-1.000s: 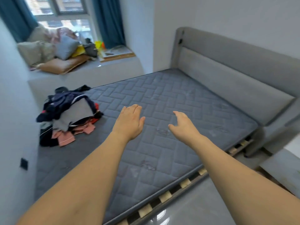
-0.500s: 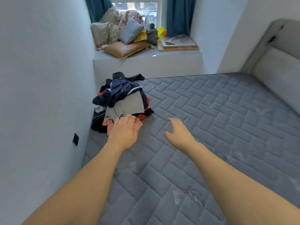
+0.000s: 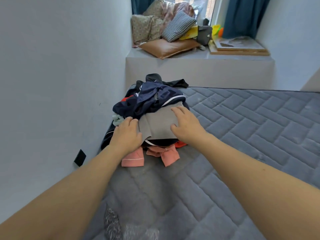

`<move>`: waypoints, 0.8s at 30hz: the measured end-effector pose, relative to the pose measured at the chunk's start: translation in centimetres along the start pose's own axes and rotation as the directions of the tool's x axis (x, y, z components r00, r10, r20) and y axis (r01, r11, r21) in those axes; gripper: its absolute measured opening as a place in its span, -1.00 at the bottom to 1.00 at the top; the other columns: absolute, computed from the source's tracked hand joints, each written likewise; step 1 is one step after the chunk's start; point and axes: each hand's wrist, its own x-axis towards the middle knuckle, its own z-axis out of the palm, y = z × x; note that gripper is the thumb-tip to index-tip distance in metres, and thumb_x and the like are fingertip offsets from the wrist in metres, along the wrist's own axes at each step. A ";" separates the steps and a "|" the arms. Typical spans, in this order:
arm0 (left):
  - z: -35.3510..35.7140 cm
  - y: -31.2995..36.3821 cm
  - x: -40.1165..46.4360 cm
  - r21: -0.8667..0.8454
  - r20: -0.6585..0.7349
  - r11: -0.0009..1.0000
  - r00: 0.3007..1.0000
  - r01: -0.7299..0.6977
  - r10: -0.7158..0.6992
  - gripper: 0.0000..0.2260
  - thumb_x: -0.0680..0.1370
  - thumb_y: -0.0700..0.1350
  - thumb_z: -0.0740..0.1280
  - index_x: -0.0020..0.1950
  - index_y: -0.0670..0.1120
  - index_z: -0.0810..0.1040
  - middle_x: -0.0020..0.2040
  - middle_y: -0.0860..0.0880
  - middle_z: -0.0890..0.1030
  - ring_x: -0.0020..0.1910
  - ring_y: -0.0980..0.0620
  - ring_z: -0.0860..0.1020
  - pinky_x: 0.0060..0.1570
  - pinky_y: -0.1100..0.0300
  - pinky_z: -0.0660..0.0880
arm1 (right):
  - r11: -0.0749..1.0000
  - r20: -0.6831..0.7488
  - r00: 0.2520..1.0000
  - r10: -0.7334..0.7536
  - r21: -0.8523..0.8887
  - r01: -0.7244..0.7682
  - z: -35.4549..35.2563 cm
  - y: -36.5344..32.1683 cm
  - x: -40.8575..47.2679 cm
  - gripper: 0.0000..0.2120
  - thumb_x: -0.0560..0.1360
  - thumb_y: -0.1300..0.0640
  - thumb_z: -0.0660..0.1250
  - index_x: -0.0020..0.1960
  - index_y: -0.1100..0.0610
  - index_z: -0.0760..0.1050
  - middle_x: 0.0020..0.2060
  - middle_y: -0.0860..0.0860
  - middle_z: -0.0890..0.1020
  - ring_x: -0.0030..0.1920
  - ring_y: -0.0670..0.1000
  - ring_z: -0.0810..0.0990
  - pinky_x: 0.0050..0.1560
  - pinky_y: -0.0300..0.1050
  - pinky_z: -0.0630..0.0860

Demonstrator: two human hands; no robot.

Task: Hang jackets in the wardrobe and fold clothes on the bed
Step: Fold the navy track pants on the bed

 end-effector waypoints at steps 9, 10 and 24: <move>7.3 -3.5 19.0 -0.148 0.003 0.989 1.000 -0.028 0.029 -0.38 0.52 -0.05 0.26 0.54 -0.02 0.11 0.57 -0.08 0.04 0.52 -0.21 0.04 0.44 -0.18 0.16 | 0.977 -0.087 0.996 0.005 -0.214 -0.024 8.1 5.6 18.2 -0.35 0.61 0.02 0.16 0.60 0.00 -0.09 0.58 0.12 -0.05 0.56 0.17 -0.05 0.51 0.24 -0.04; 8.7 -3.9 20.9 -0.161 0.037 0.987 0.999 -0.016 0.023 -0.37 0.53 -0.02 0.26 0.56 0.03 0.08 0.58 -0.06 0.01 0.53 -0.21 0.02 0.45 -0.21 0.14 | 0.979 -0.095 0.996 0.001 -0.205 -0.021 9.0 6.2 20.3 -0.37 0.62 0.01 0.12 0.60 -0.01 -0.11 0.58 0.11 -0.08 0.56 0.17 -0.08 0.52 0.24 -0.09; 32.8 -6.0 20.8 0.013 -0.375 1.000 0.927 0.009 -0.004 -0.63 0.47 0.06 0.23 0.25 0.05 0.36 0.29 -0.06 0.32 0.37 -0.18 0.27 0.40 -0.40 -0.01 | 0.944 -0.497 0.833 -0.241 -0.320 0.082 31.7 19.5 21.2 -0.69 0.56 -0.02 0.10 0.21 0.15 0.32 0.20 0.13 0.29 0.22 0.19 0.30 0.45 0.17 0.03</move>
